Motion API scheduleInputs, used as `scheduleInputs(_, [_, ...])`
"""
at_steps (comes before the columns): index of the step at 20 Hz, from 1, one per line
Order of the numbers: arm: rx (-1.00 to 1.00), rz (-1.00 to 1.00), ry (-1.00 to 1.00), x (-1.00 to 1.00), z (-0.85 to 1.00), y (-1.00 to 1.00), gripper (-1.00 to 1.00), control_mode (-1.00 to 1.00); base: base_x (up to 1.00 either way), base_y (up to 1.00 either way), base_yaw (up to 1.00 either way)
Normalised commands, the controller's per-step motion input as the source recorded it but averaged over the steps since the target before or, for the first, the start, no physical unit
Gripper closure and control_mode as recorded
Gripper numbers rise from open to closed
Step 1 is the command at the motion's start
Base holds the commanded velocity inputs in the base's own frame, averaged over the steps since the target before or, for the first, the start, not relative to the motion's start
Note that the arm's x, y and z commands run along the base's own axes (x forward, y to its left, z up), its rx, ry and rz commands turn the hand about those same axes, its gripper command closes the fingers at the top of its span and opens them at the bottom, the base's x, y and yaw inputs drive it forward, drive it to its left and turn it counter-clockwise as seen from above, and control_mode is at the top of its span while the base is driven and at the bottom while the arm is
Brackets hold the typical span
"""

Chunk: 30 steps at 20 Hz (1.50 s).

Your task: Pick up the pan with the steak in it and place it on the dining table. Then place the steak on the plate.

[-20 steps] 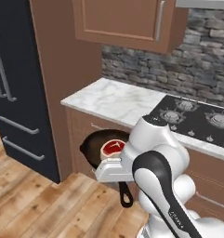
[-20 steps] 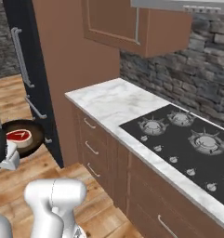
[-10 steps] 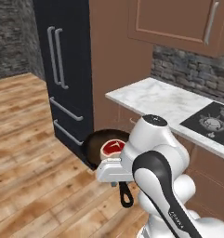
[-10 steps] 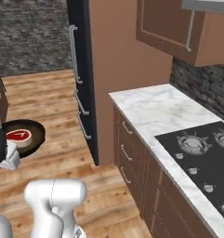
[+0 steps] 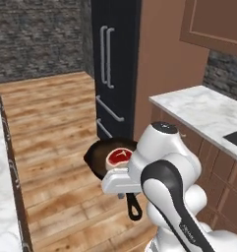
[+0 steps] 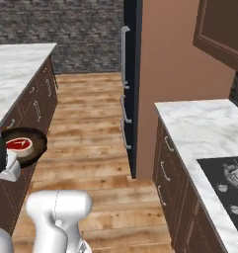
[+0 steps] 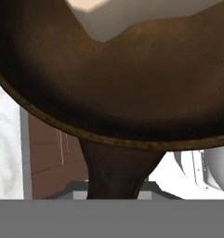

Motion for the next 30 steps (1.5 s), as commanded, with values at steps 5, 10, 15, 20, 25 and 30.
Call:
scheduleInputs(5, [0.00,0.00,0.00,0.00,0.00,0.00,1.00,1.00,-0.08,-0.04,0.07])
scheduleInputs(10, [0.00,0.00,0.00,0.00,0.00,0.00,1.00,1.00,0.80,0.18,-0.01])
scheduleInputs(15, [0.00,0.00,0.00,0.00,0.00,0.00,1.00,1.00,1.00,0.35,-0.01])
scheduleInputs(20, [0.00,0.00,0.00,0.00,0.00,0.00,1.00,1.00,1.00,0.30,0.00])
scheduleInputs(25, [0.00,0.00,0.00,0.00,0.00,0.00,1.00,1.00,1.00,0.29,0.00])
scheduleInputs(30, [0.00,0.00,0.00,0.00,0.00,0.00,1.00,1.00,1.00,0.23,0.00])
